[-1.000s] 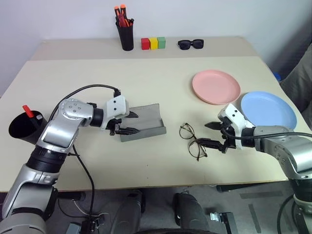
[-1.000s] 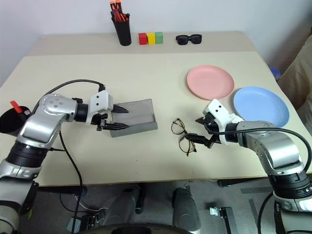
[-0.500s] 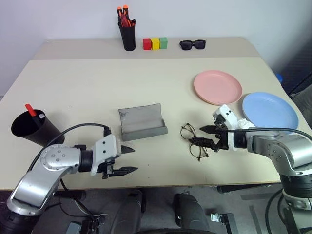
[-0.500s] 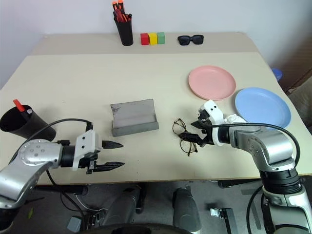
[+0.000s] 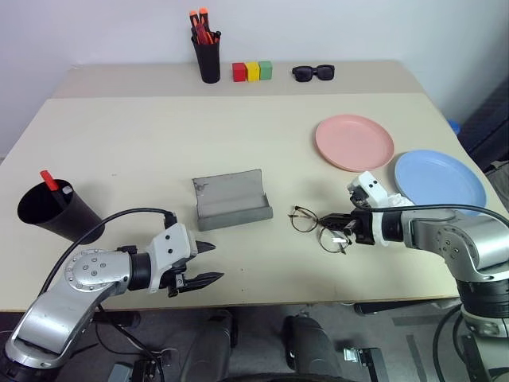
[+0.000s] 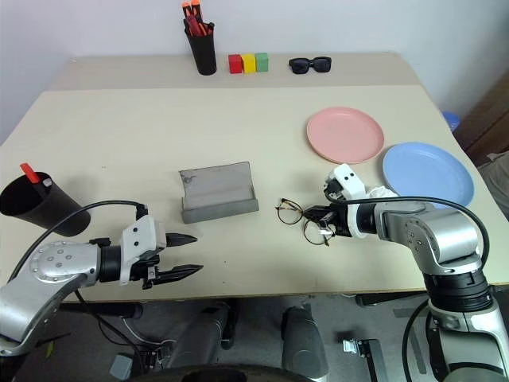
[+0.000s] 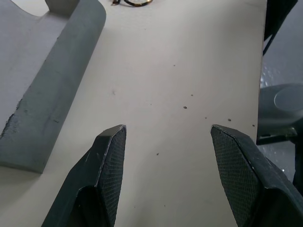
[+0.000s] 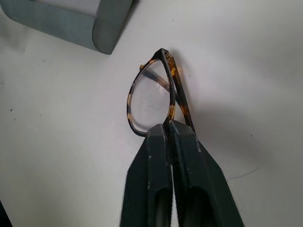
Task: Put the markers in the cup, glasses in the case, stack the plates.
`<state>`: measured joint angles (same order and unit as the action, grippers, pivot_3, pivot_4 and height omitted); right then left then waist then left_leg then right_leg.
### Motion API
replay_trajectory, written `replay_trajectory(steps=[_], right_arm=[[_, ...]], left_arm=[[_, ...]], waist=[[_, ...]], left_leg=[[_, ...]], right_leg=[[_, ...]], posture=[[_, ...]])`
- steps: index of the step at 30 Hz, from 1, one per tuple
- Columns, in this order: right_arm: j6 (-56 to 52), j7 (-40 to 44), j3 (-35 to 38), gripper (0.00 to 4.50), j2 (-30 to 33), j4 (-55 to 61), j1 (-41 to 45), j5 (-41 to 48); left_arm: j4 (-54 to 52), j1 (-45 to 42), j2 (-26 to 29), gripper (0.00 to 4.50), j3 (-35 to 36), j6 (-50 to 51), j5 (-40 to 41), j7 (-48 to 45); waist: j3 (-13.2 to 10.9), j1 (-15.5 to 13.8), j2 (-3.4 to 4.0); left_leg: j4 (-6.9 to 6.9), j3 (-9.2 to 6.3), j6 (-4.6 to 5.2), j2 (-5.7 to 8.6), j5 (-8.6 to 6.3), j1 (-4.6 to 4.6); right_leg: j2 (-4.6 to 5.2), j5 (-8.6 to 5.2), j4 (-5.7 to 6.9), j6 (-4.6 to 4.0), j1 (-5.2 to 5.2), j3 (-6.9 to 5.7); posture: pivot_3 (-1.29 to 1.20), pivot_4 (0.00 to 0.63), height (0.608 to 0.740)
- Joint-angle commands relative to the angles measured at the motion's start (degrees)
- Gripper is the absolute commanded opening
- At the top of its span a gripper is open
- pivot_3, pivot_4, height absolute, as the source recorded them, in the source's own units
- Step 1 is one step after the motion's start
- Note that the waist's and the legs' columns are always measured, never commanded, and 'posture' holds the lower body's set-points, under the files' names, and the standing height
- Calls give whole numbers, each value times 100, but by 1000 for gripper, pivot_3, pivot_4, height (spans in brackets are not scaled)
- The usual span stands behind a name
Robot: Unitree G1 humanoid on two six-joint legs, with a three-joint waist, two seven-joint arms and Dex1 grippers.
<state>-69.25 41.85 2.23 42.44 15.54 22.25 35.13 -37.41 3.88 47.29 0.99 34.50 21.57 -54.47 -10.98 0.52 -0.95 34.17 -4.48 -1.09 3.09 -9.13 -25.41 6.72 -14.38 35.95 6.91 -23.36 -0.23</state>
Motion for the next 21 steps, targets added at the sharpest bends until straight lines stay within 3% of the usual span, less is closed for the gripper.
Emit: replay_trajectory(steps=[1, 11, 14, 19, 21], right_arm=[[23, -9, 31, 30, 109, 189, 23, 35], [709, 368, -305, 30, 691, 547, 137, -228], [779, 387, -392, 882, 729, 573, 174, -289], [736, 316, -509, 3429, 683, 463, 218, -405], [731, 303, -537, 3429, 666, 427, 220, -428]], left_arm=[[-181, -7, 74, 2897, 84, -17, 78, 69], [-170, -15, 84, 2897, 44, -3, 121, 154], [-182, -29, 65, 2897, 1, 4, 116, 189], [-227, -71, 28, 2897, -70, 43, 135, 270], [-240, -71, 22, 2897, -88, 49, 137, 290]], waist=[[0, 0, 0], [-1, 2, 1], [-1, 2, 1], [-1, 0, 1], [-1, -3, 1]], left_leg=[[0, 0, 0, 0, 0, 0], [-1, 2, -1, 0, -2, -2], [-2, 2, -1, -1, -2, -3], [-2, 2, -1, -1, -3, -5], [-3, 2, 0, -1, -3, -6]], right_leg=[[0, 0, 0, 0, 0, 0], [3, 0, -6, -1, -1, 0], [3, 0, -9, -1, -1, 0], [4, -1, -12, -1, -1, 0], [4, -1, -16, -1, -1, 0]], posture=[[0, 150, 740], [0, 150, 740], [0, 150, 740], [0, 150, 740], [0, 150, 740]])
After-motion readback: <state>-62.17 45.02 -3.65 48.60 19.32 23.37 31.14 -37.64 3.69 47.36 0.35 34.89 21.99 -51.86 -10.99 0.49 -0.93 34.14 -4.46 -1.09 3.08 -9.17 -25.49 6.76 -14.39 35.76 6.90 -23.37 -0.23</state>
